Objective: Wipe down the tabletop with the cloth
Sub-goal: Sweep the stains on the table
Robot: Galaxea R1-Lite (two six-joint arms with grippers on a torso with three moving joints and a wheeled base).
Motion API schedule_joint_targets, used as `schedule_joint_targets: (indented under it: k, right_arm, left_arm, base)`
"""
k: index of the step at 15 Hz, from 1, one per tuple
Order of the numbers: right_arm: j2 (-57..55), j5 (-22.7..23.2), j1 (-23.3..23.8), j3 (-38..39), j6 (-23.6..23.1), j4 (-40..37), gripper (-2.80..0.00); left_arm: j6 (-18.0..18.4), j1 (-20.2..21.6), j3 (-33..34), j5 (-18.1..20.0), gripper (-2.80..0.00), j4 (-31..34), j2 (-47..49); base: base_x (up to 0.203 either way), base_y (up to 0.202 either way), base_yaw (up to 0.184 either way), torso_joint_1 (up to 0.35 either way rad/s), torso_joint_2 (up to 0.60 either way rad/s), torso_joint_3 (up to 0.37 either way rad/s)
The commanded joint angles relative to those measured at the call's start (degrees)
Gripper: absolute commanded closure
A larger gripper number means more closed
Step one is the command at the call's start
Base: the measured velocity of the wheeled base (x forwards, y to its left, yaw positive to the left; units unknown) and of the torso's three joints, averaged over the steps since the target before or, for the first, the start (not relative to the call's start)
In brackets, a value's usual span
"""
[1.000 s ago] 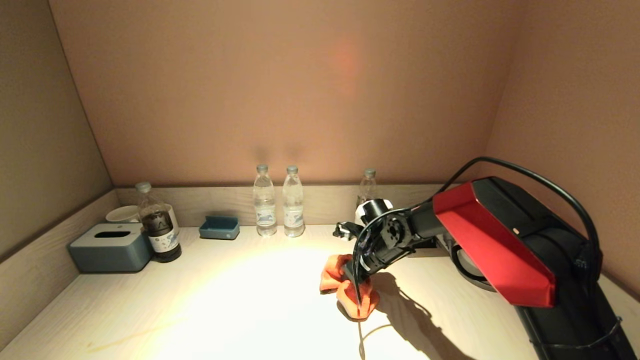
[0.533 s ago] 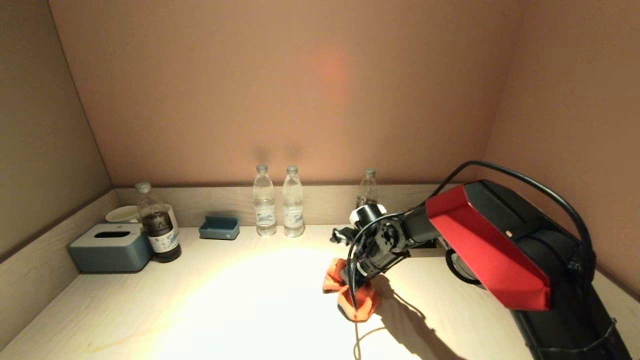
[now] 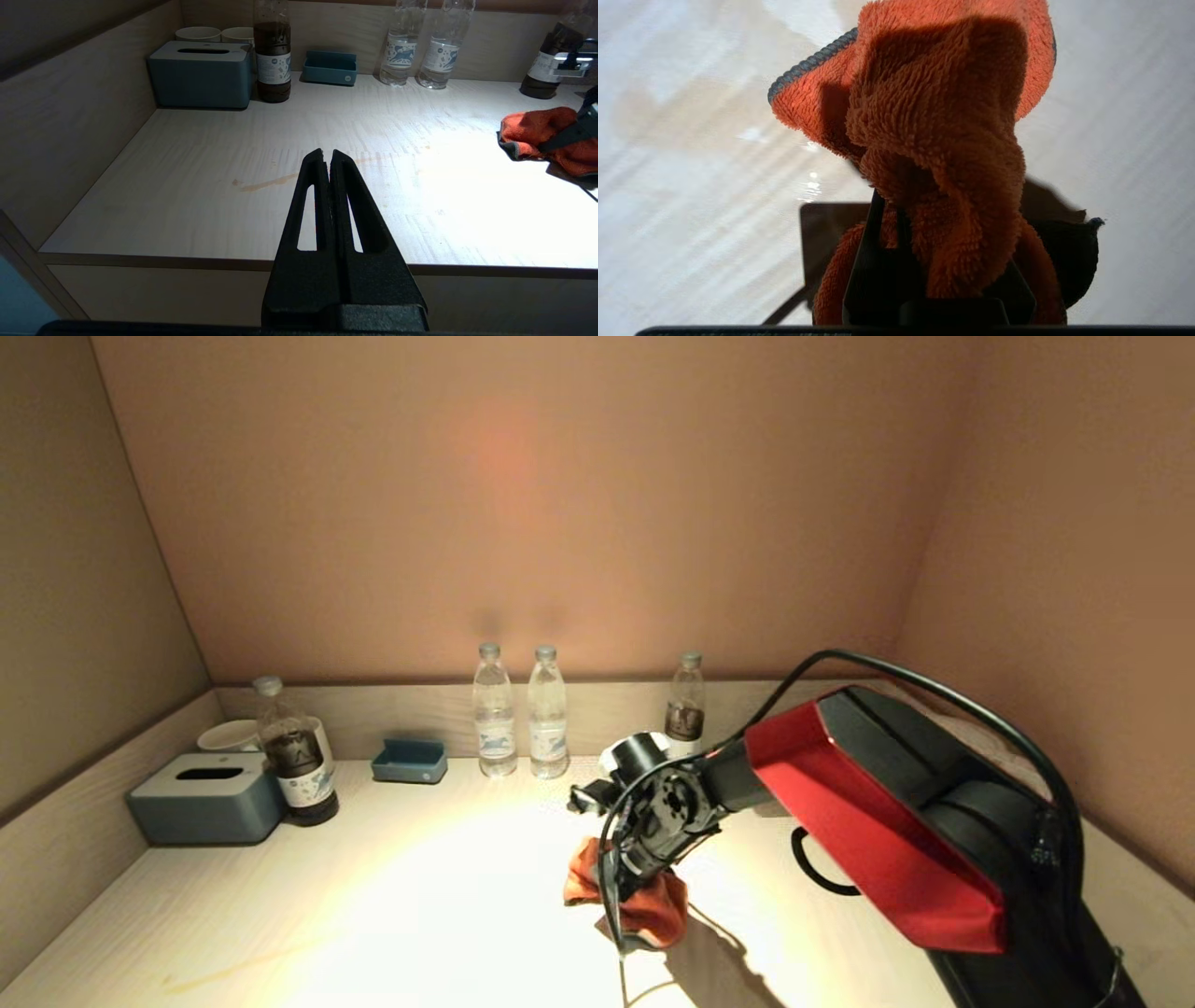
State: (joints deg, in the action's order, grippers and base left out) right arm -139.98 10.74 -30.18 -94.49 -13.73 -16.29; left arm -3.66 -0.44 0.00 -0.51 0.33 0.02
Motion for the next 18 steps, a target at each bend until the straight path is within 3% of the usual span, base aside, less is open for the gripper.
schedule_joint_targets:
  k: [1,11,13,18]
  right_arm:
    - [-0.5,0.0,-3.2,0.1,0.0,-0.2,0.00]
    - [0.7,-0.2,-9.7,1.5,1.9,-0.2,0.00]
    - [1.6,-0.7,-14.6,2.4,3.7,-0.2,0.00]
    - [1.7,-2.4,-19.3,2.3,5.5,-0.2,0.00]
  left_arm:
    - [0.0,0.0,0.0,0.0,0.00,0.0,0.0]
    - [0.0,0.0,0.0,0.0,0.00,0.0,0.0]
    - [0.0,0.0,0.0,0.0,0.00,0.0,0.0]
    - [0.0,0.0,0.0,0.0,0.00,0.0,0.0]
  base:
    - [0.000,0.000,0.000,0.000,0.00,0.000]
    - [0.000,0.000,0.000,0.000,0.00,0.000]
    - [0.000,0.000,0.000,0.000,0.00,0.000]
    - [0.000,0.000,0.000,0.000,0.00,0.000]
